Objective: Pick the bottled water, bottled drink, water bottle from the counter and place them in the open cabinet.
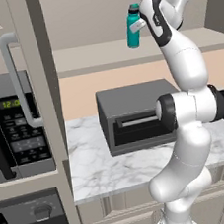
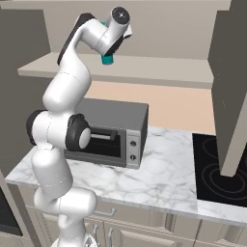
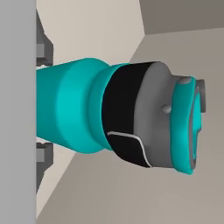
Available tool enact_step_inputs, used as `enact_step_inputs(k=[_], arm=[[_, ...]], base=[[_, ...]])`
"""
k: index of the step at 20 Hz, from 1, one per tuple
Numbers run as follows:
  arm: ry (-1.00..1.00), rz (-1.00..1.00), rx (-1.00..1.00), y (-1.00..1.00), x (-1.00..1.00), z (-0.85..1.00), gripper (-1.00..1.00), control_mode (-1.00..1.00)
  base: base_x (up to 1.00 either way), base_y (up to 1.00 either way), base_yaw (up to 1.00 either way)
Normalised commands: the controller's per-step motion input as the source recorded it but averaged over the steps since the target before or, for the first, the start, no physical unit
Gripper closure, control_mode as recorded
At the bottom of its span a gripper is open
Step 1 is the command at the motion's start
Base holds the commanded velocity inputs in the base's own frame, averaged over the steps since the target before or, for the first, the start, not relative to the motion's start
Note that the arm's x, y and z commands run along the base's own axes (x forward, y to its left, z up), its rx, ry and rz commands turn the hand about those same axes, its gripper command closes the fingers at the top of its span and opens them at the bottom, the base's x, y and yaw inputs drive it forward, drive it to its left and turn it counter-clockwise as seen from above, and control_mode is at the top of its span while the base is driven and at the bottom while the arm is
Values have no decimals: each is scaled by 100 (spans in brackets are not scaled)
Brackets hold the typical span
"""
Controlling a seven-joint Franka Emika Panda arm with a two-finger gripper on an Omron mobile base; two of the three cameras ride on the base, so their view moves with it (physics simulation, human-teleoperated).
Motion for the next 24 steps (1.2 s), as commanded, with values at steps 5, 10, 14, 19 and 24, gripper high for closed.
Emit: enact_step_inputs(k=[5, 10, 14, 19, 24], arm=[[0, 0, 0, 0, 0, -9, -100, -100], [-2, 0, 0, 0, 0, 0, -100, -100], [-2, 0, 0, -1, -10, 0, -100, -100], [-1, 0, 0, -7, -29, 0, -100, -100], [0, 0, 0, -8, -47, 0, -100, -100]], base=[[0, 0, 0], [0, 0, 0], [0, 0, 0], [0, 0, 0], [0, 0, 0]])
